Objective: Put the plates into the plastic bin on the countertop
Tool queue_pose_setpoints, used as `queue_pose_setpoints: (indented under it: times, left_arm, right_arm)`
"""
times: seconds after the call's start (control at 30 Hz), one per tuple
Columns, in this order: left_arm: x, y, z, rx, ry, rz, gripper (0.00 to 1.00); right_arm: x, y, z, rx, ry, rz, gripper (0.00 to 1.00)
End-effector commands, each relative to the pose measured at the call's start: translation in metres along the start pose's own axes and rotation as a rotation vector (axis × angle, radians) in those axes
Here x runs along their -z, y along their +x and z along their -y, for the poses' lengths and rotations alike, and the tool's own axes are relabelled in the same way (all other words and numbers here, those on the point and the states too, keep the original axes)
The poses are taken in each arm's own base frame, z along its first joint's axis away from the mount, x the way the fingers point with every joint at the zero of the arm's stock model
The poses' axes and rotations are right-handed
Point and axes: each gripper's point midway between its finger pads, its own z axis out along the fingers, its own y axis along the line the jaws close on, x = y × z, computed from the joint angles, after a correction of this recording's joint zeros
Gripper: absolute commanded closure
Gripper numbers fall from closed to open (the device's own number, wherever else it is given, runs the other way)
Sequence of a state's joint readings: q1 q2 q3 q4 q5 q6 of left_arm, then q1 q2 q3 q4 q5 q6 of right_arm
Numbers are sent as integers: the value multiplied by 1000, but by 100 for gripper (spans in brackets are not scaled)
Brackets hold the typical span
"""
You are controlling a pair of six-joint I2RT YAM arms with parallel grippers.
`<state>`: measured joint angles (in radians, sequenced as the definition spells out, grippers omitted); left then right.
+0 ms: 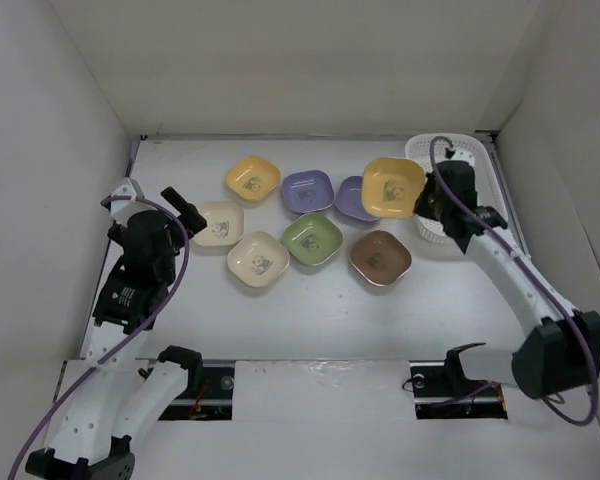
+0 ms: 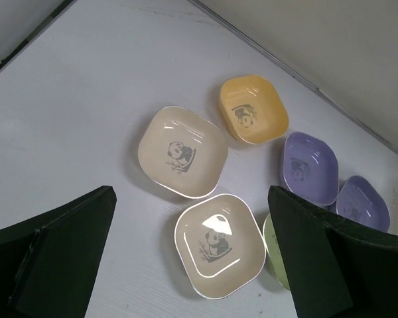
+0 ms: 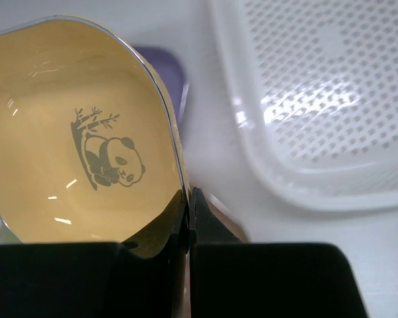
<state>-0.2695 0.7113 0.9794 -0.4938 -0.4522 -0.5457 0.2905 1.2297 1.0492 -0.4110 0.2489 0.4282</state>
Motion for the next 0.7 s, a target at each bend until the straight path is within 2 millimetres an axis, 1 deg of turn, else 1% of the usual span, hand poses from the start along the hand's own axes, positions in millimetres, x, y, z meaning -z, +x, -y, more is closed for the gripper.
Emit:
queue_pose_setpoints:
  times: [0.0, 0.03, 0.07, 0.1, 0.13, 0.17, 0.2, 0.23, 0.27, 0.3, 0.33, 0.37, 0.4, 0.43, 0.47, 0.5, 0.57, 0.6, 0.63, 0.67]
  left_arm:
    - [-4, 1, 11, -13, 43, -5, 0]
    - [-7, 5, 13, -20, 46, -22, 0]
    - [-9, 8, 14, -24, 49, -34, 0]
    - [-10, 11, 15, -28, 53, -47, 0]
    - [-13, 15, 17, -33, 57, -63, 0]
    - [-13, 14, 20, -39, 73, -61, 0]
    - [-12, 16, 23, -39, 89, -72, 0]
    - [-14, 19, 23, -44, 83, -82, 0]
    - [-14, 20, 25, -44, 93, -89, 0]
    - [-15, 23, 26, -48, 98, -102, 0]
    - [-15, 23, 26, -48, 98, -102, 0]
    - [-15, 23, 26, -48, 98, -102, 0]
    - [-15, 23, 26, -48, 98, -102, 0]
    - [-13, 20, 29, -40, 114, -93, 0]
    - [-13, 22, 27, -41, 114, -94, 0]
    - [-13, 22, 26, -50, 114, -94, 0]
    - [-13, 22, 26, -50, 114, -94, 0]
    - [-13, 22, 26, -50, 114, -94, 0]
    - [-13, 22, 26, -50, 114, -94, 0]
    - [-13, 22, 26, -50, 114, -94, 0]
  right_arm:
    - [-24, -75, 26, -33, -51, 125, 100]
    - [-41, -76, 36, -34, -38, 95, 100]
    - [-47, -83, 48, -49, -3, 96, 100]
    - [-48, -104, 70, -65, 51, 122, 100]
    - [-60, -99, 85, -78, 93, 95, 100]
    - [-65, -97, 98, -92, 121, 86, 100]
    - [-68, -103, 112, -125, 119, 89, 100]
    - [-74, -98, 121, -136, 129, 72, 100]
    - [-87, -86, 132, -161, 152, 35, 100]
    - [-92, -87, 142, -175, 166, 29, 100]
    - [-97, -86, 148, -182, 176, 20, 100]
    - [-109, -74, 151, -205, 186, -15, 100]
    - [-113, -70, 162, -228, 221, -21, 100]
    - [-115, -74, 172, -257, 236, -6, 100]
    - [-118, -74, 174, -276, 228, -11, 100]
    - [-127, -69, 173, -292, 209, -23, 100]
    - [-135, -80, 174, -295, 187, 3, 100]
    - [-146, -73, 177, -307, 194, -19, 100]
    - [-152, -69, 173, -303, 191, -40, 100]
    - [-156, -75, 176, -302, 207, -35, 100]
